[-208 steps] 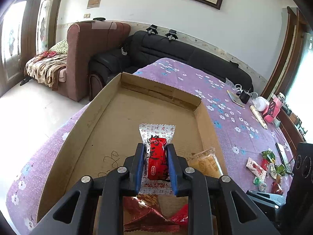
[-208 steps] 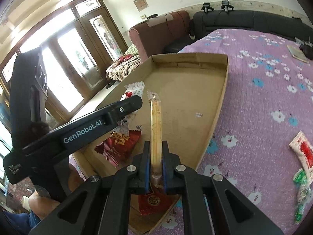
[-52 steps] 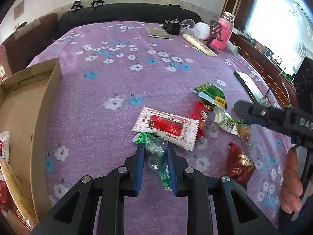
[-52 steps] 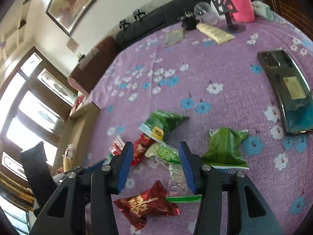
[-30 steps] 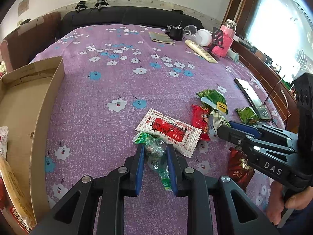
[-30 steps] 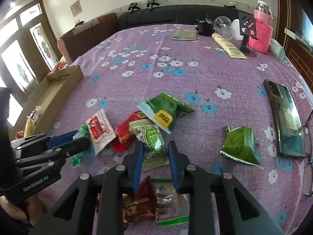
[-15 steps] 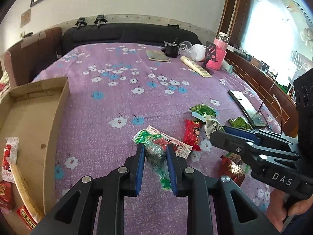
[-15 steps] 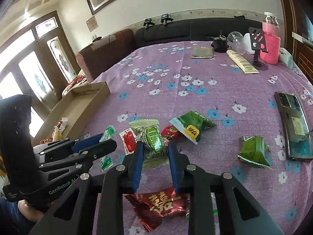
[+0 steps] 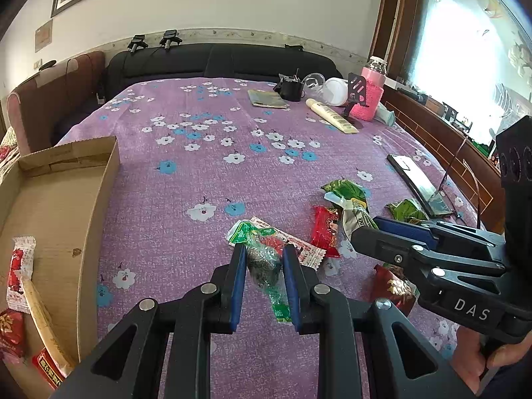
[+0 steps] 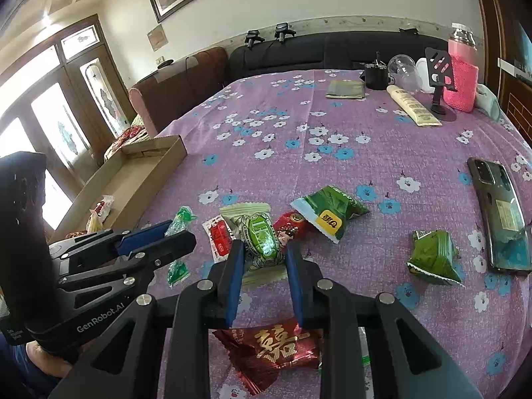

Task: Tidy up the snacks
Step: 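Lift the green-twist candy and green-striped packet and carry them toward the box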

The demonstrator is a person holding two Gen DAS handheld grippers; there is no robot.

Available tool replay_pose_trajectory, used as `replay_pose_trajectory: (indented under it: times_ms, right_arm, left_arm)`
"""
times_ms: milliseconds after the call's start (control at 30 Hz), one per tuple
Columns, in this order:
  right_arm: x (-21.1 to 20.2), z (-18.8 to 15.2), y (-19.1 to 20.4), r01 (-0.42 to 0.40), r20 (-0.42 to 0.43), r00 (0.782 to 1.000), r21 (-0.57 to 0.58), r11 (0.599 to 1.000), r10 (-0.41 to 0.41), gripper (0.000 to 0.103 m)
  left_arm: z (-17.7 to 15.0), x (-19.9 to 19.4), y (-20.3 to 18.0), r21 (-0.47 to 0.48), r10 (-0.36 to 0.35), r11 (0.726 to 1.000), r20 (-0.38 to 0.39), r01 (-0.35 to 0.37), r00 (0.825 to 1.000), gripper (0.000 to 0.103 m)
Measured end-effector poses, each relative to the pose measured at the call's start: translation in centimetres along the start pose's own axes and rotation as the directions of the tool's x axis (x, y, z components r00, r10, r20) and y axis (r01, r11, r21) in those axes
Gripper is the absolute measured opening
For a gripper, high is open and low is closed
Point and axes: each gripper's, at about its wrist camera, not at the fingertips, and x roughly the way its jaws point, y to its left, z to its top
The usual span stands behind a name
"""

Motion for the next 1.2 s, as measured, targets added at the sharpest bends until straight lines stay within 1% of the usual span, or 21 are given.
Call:
replay_pose_trajectory:
  times_ms: [300, 633, 1200]
  right_arm:
    - [-0.1, 0.0, 0.1, -0.001, 0.004, 1.0, -0.005, 1.0, 0.001, 0.024]
    - [-0.2, 0.0, 0.4, -0.002, 0.014, 1.0, -0.013, 1.0, 0.002, 0.024]
    - [-0.5, 0.3, 0.5, -0.001, 0.023, 1.0, -0.011, 1.0, 0.002, 0.024]
  left_arm:
    - [0.0, -0.3, -0.1, 0.003, 0.016, 1.0, 0.013, -0.016, 1.0, 0.023]
    - [0.0, -1.0, -0.3, 0.012, 0.057, 0.998, 0.053, -0.058, 0.997, 0.023]
    - [-0.1, -1.9, -0.8, 0.03, 0.097, 0.994, 0.106, -0.101, 0.99, 0.023]
